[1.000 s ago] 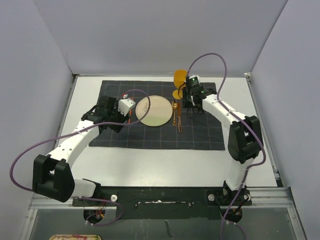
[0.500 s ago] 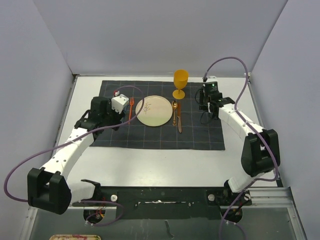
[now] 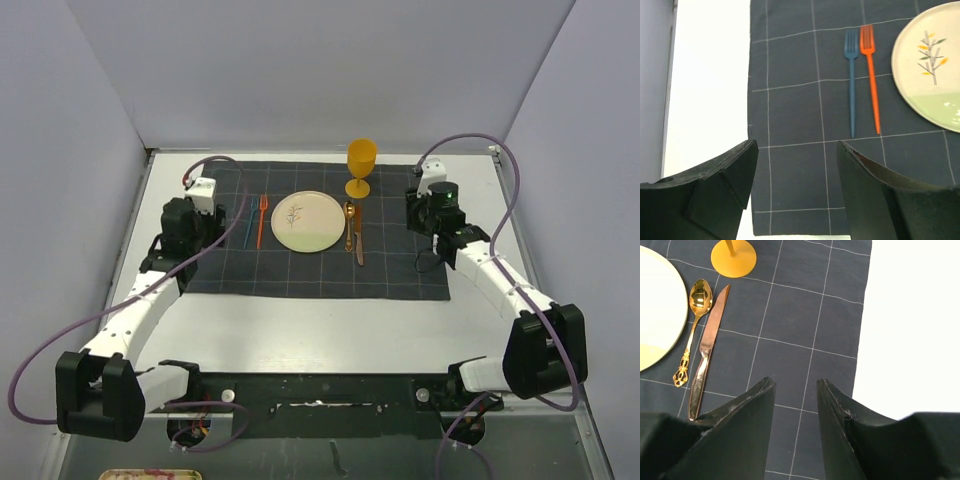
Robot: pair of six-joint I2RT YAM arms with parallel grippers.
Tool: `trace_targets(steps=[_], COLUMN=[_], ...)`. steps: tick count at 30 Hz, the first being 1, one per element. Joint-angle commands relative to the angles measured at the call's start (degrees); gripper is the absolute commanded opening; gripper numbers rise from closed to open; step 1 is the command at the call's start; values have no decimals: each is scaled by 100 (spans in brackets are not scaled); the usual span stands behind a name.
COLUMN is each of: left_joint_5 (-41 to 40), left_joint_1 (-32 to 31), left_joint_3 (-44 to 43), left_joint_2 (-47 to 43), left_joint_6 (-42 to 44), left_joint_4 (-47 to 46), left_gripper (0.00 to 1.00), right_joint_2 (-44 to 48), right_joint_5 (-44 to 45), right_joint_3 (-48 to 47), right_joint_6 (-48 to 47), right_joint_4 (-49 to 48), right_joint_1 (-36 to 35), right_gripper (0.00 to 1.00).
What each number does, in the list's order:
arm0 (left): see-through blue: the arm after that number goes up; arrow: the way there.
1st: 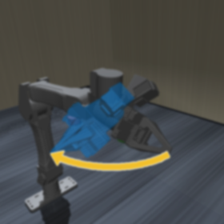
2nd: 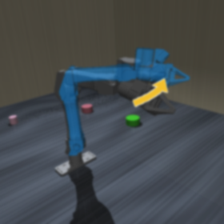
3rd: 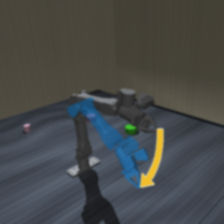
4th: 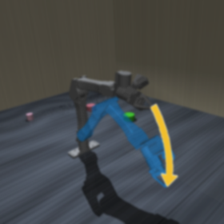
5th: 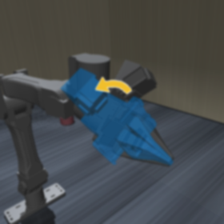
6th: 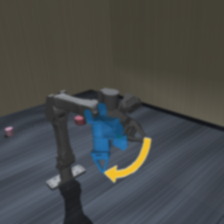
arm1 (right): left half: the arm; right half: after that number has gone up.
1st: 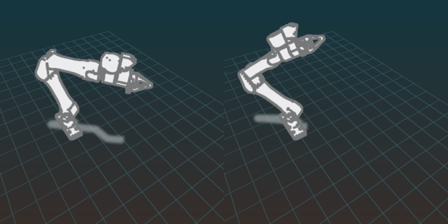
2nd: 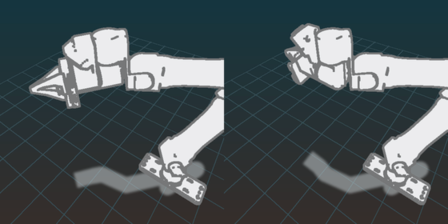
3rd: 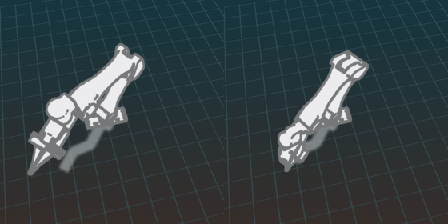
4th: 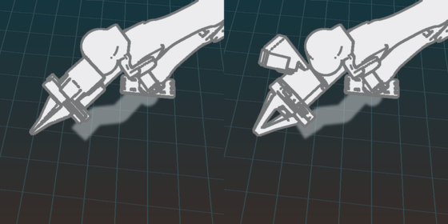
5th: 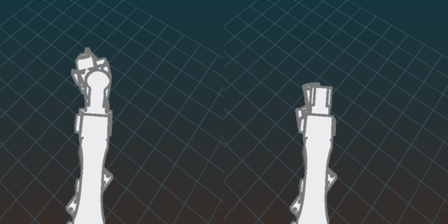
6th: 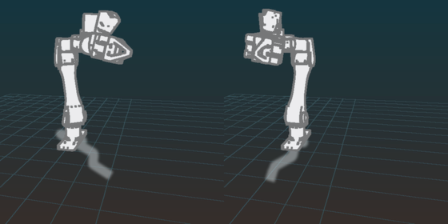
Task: Set the dinner table for one person
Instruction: Reset both arms
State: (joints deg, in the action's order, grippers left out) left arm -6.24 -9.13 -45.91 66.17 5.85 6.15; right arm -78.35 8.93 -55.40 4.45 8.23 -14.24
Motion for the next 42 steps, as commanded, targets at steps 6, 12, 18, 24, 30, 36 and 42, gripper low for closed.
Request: trace_targets(steps=[6,12,18,24,30,36,42], left_joint_5=[-1136,-1294,-649,-524,-543,-573,-579], left_joint_1=[135,172,297,315,382,396,412], left_joint_3=[534,931,1394,1764,1677,1504,1585], left_joint_2=[52,372,400,435,700,882,694], left_joint_6=[-784,-540,-460,-288,-223,-199,-241], left_joint_4=[-1209,-2115,-2737,-3502,-3240,-2840,-3301], left_gripper=[66,72,66,74,80,82,81], right_joint_2=[754,1073,1101,653,502,316,456], right_joint_5=[-417,-758,-1527,-1467,-877,-718,-1003], right_joint_3=[758,1188,1567,1590,1572,1253,1636], right_joint_6=[-314,-243,-348,-493,-444,-250,-478], right_joint_4=[-819,-1041,-1629,-1988,-1757,-1209,-2115], right_joint_1=[378,921,1035,1031,1156,1198,1239], right_gripper=[37,69,80,99,98,98,98])
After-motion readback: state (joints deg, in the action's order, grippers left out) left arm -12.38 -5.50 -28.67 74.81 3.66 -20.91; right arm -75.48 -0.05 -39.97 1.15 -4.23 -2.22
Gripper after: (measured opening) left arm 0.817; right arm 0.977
